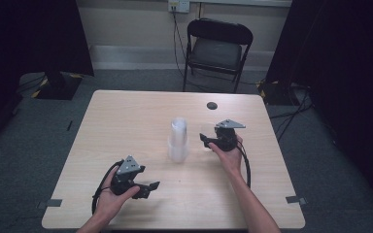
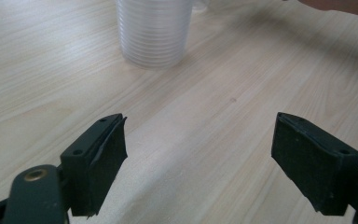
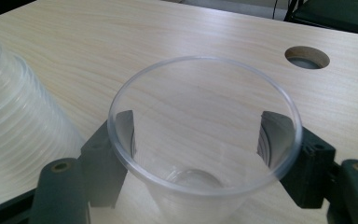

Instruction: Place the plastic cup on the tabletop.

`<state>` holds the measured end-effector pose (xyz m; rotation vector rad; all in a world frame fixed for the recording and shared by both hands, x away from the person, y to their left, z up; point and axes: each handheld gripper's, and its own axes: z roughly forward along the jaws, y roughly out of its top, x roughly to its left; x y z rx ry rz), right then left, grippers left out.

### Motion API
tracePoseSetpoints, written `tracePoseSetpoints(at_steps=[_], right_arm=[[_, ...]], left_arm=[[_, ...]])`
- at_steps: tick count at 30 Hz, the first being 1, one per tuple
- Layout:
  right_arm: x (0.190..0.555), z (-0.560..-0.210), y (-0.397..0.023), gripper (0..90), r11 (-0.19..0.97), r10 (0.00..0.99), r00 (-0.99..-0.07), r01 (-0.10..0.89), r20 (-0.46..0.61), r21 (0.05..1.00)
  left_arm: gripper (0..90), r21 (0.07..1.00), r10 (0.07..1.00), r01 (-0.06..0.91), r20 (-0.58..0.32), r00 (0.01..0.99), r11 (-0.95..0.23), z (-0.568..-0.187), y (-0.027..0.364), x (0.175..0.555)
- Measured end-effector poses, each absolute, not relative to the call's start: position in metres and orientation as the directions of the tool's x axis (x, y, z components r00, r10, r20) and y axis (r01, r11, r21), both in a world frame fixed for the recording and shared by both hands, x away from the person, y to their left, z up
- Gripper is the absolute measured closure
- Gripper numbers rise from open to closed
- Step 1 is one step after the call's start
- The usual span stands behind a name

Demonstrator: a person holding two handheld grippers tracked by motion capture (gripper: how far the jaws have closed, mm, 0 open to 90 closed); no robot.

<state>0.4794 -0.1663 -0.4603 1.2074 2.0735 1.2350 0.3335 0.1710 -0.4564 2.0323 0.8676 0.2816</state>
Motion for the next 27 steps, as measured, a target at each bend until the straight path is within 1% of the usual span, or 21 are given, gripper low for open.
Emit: tracePoseSetpoints(at_steps=[10,16,21,27], right_arm=[[0.472,-0.462,-0.170,23.3,0.224,0.842,-0.535,0.475,0.077,0.851],[0.466,-0.461,-0.176,21.0,0.203,0.837,-0.535,0.496,0.113,0.844],[0.459,-0.460,-0.181,20.6,0.208,0.831,-0.543,0.506,0.122,0.837],[0.448,-0.455,-0.191,20.2,0.177,0.830,-0.535,0.521,0.157,0.835]], left_arm=[[17.7,0.805,0.685,0.482,-0.134,0.716,-0.347,-0.457,0.175,0.336],[17.6,0.812,0.703,0.486,-0.137,0.697,-0.323,-0.454,0.181,0.339],[17.3,0.814,0.717,0.493,-0.144,0.682,-0.306,-0.454,0.185,0.340],[17.2,0.814,0.729,0.505,-0.156,0.666,-0.287,-0.453,0.190,0.342]])
